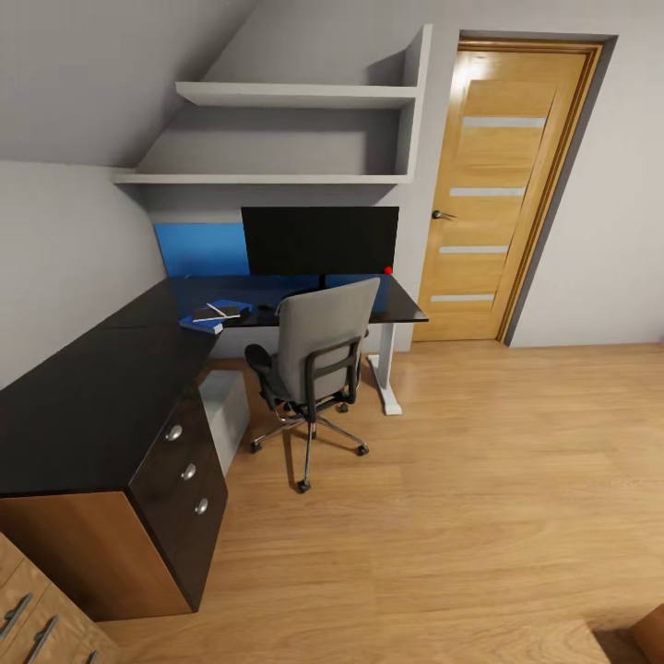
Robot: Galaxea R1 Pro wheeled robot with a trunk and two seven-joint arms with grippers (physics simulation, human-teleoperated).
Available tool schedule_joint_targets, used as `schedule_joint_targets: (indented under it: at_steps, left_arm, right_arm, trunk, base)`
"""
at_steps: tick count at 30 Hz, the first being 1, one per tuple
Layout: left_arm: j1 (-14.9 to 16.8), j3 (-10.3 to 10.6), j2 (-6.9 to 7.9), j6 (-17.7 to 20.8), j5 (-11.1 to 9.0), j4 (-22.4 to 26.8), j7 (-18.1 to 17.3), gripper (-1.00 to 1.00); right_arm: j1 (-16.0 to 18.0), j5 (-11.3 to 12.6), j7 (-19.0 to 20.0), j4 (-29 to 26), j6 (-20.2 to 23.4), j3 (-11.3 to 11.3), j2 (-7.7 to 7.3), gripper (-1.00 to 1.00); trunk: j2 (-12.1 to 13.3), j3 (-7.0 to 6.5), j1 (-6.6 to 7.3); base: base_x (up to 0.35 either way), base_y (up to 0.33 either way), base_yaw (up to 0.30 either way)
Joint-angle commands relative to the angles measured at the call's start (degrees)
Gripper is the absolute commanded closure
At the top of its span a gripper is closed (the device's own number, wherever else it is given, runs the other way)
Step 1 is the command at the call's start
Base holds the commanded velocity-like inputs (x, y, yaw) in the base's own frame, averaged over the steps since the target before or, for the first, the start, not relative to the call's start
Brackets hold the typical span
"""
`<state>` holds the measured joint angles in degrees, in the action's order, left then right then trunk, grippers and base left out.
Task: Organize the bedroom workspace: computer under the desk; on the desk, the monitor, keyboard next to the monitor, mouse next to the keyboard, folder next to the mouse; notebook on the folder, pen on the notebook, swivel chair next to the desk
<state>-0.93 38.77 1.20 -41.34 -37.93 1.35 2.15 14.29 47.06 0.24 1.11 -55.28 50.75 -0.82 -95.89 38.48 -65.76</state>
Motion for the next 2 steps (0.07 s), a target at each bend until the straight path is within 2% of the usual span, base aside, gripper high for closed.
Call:
schedule_joint_targets:
  at_steps: [1, 2]
  left_arm:
    - [-0.03, 0.49, 0.03, -0.06, -0.33, 0.16, 0.23, -1.0]
    - [-0.03, 0.5, 0.03, -0.06, -0.32, 0.16, 0.23, -1.0]
  right_arm:
    - [0.04, 0.39, 0.03, 0.12, -0.18, 0.47, 0.03, -1.0]
    - [0.04, 0.38, 0.03, 0.12, -0.18, 0.47, 0.03, -1.0]
  trunk:
    - [-0.02, 0.04, 0.0]
    - [-0.02, 0.04, 0.0]
  base:
    - [0.0, 0.0, 0.0]
    - [0.0, 0.0, 0.0]
